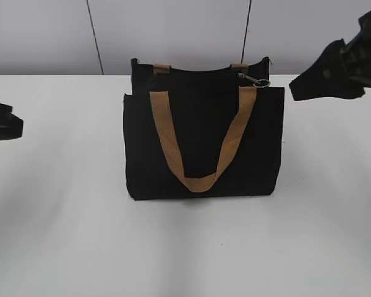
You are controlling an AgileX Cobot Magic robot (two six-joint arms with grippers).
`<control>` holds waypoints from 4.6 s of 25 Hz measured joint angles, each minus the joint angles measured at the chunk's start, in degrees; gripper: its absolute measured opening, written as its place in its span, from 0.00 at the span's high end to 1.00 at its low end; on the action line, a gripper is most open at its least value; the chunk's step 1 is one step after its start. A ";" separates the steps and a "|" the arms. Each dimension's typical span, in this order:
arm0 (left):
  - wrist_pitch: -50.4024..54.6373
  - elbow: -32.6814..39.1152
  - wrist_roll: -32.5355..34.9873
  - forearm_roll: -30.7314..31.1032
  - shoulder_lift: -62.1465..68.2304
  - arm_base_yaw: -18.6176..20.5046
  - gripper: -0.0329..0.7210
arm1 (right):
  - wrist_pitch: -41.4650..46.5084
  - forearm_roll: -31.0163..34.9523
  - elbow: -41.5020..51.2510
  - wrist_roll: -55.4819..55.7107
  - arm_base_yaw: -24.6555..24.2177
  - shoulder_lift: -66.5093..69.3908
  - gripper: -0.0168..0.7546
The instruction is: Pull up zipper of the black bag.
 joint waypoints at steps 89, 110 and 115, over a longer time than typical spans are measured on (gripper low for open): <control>34.24 9.86 11.87 -1.58 -63.47 17.60 0.64 | 20.28 -32.28 30.32 30.17 -6.57 -78.05 0.60; 34.23 9.91 11.99 -1.58 -65.53 18.69 0.64 | 20.23 -32.34 30.32 30.17 -6.57 -78.05 0.60; 34.23 9.91 11.99 -1.58 -65.53 18.69 0.64 | 20.23 -32.34 30.32 30.22 -6.57 -78.05 0.60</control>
